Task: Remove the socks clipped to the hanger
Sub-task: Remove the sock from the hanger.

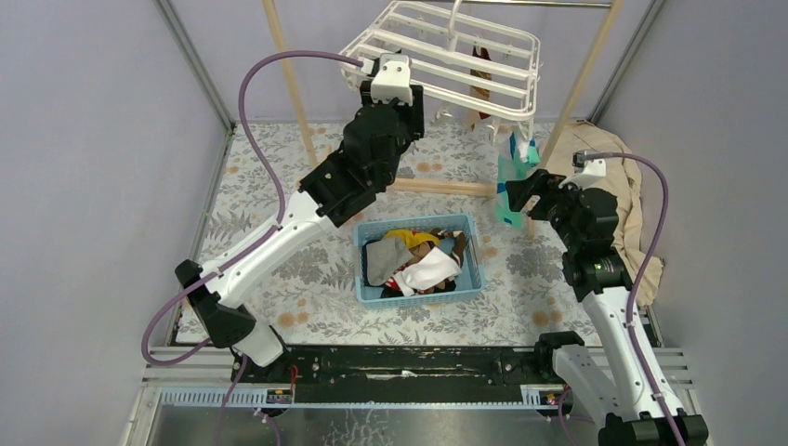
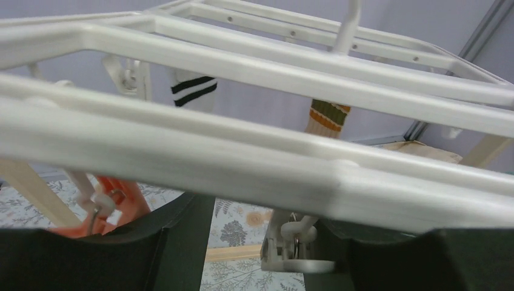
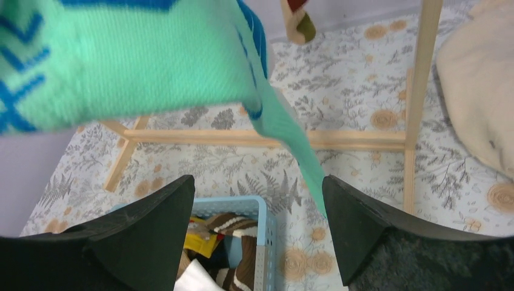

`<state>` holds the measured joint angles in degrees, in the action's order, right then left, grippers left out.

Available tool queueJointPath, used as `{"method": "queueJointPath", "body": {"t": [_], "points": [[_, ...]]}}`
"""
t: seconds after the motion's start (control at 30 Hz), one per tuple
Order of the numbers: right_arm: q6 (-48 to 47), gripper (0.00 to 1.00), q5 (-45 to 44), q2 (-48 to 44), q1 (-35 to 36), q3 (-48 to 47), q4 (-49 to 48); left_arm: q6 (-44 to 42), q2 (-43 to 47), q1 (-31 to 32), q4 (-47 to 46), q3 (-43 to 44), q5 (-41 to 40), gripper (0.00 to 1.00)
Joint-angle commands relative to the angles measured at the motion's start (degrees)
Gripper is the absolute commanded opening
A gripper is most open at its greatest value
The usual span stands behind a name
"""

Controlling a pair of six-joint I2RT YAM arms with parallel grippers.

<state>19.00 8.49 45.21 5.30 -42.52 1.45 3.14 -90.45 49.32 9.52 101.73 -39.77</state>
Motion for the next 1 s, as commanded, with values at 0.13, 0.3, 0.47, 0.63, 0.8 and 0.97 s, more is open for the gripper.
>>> {"method": "queueJointPath", "body": {"t": [0.13, 0.3, 0.47, 0.63, 0.8, 0.97], "points": [[-2.2, 0.83, 2.1, -0.9, -1.5, -8.2, -2.3, 2.1, 1.1, -5.9, -1.3, 0.1, 4.9, 0.56], [-1.6, 0.82, 6.1, 0.0, -1.6, -11.2, -3.3, 3.0, 1.3, -9.1, -0.6, -0.7, 7.6, 0.56], [0.8, 0.81, 10.5, 2.4, -1.6, -13.5, -6.8, 4.2, 1.5, -12.6, -0.4, -2.2, 11.0, 0.56], [4.3, 0.78, 13.4, 6.3, -1.6, -14.2, -13.7, 4.7, 1.1, -15.1, 0.1, -2.8, 13.2, 0.56], [6.1, 0.78, 13.8, 8.8, -1.6, -15.3, -17.6, 5.2, 1.0, -17.3, 0.3, -3.5, 15.1, 0.56], [6.4, 0.78, 13.4, 10.2, -1.6, -16.1, -20.4, 5.3, -0.1, -18.4, 0.3, -3.0, 16.5, 0.56]]}}
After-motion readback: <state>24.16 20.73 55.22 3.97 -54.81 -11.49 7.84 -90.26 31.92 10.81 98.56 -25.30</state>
